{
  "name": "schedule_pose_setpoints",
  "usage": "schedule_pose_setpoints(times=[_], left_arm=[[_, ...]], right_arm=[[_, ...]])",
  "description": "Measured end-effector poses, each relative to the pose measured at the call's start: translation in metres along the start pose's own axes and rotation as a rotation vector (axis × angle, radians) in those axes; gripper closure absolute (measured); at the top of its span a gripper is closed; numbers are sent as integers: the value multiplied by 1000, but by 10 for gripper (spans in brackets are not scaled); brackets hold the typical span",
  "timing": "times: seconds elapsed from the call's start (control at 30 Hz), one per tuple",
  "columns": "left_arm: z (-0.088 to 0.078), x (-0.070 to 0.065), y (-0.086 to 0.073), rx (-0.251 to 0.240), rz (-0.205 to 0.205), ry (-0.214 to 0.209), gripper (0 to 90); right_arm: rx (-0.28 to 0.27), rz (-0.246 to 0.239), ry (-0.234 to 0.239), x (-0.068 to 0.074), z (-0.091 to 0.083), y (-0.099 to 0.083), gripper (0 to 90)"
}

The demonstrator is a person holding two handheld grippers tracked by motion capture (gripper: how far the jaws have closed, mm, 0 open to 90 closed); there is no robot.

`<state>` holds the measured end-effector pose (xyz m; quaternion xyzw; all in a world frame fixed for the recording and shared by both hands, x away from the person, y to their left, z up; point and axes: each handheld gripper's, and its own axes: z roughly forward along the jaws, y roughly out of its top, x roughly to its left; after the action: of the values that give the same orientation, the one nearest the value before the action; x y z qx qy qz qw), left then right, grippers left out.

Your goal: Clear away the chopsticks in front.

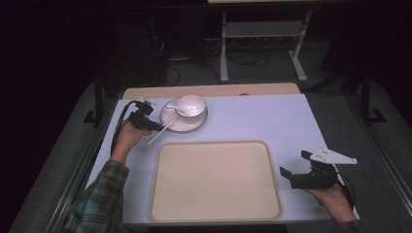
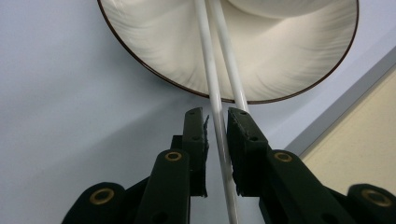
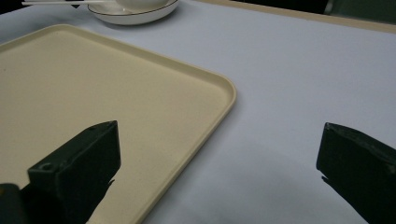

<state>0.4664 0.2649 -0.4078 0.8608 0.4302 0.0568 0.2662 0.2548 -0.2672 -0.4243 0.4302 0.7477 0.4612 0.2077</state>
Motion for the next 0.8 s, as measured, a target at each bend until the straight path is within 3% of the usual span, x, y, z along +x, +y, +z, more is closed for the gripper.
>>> schedule_pose_setpoints(times=[0.47, 0.8], left_arm=[[9, 0, -1, 60, 14, 39, 818], [7, 2, 0, 48, -7, 68, 850]], right_arm=[[-2, 1, 1, 0, 0, 0, 0], [-3, 1, 1, -1, 0, 0, 0]])
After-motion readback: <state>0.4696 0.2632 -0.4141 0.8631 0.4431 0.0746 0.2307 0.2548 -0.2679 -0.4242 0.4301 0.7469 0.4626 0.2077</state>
